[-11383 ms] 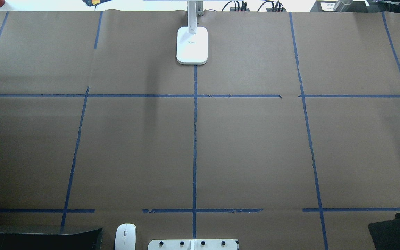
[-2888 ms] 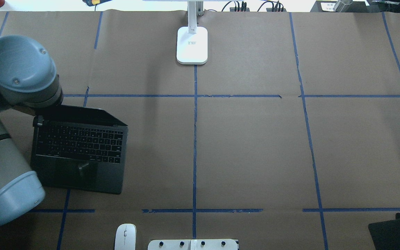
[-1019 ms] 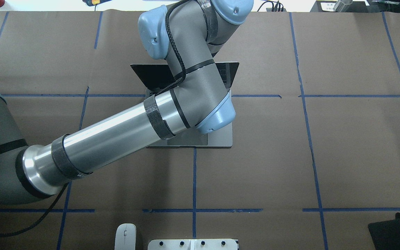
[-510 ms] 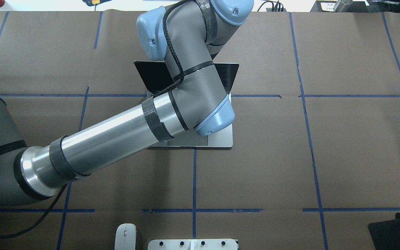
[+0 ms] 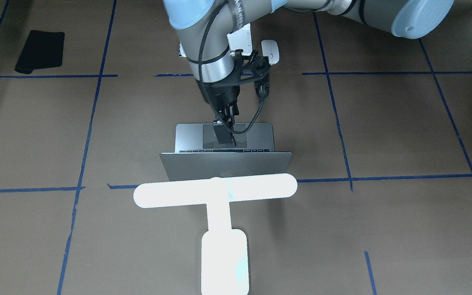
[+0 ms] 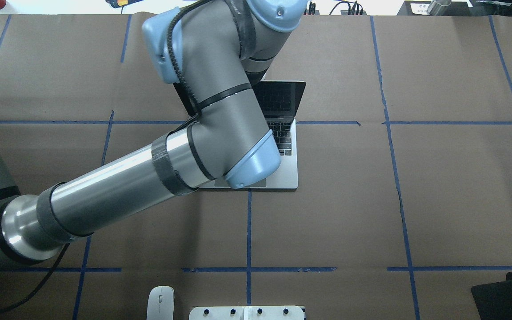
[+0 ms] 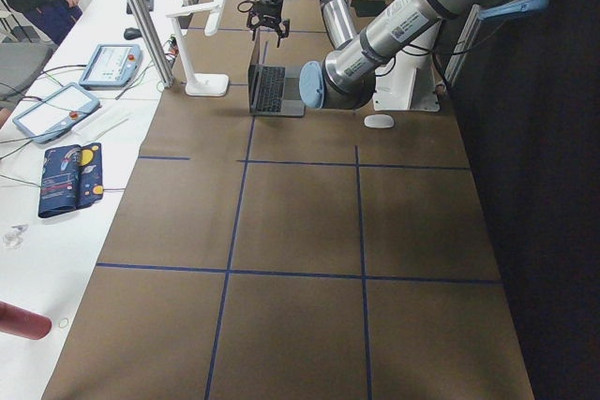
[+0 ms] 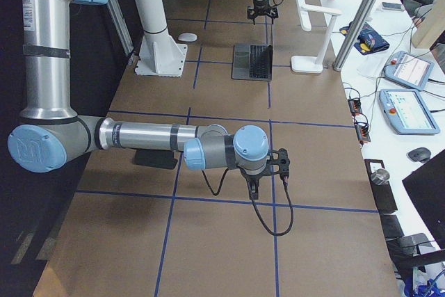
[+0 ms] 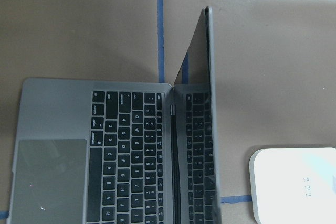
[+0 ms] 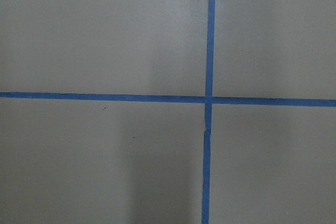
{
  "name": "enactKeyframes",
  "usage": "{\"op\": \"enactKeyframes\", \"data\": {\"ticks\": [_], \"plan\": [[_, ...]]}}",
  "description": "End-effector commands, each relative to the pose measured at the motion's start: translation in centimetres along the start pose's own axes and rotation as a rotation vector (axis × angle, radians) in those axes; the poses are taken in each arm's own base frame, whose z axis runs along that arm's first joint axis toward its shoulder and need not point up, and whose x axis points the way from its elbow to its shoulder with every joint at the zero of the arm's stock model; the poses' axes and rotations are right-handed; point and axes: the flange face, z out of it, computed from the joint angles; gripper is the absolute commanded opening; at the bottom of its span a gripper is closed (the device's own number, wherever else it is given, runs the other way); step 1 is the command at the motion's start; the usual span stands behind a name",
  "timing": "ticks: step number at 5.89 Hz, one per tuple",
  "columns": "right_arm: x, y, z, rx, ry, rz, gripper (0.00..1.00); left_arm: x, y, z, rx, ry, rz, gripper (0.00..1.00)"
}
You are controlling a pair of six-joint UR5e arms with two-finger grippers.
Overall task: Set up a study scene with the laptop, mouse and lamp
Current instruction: 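Release the laptop and draw the left gripper back toward the robot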
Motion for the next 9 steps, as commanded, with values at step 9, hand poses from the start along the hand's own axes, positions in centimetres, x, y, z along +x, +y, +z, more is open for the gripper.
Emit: {"op": "enactKeyframes", "data": {"ticks": [9], "plan": [[-19.8,17.7,10.5,-0.179,0.016,0.120,1.00,-25.2,-8.5,-0.2,-0.249,0.022,1.113,1.00]]}}
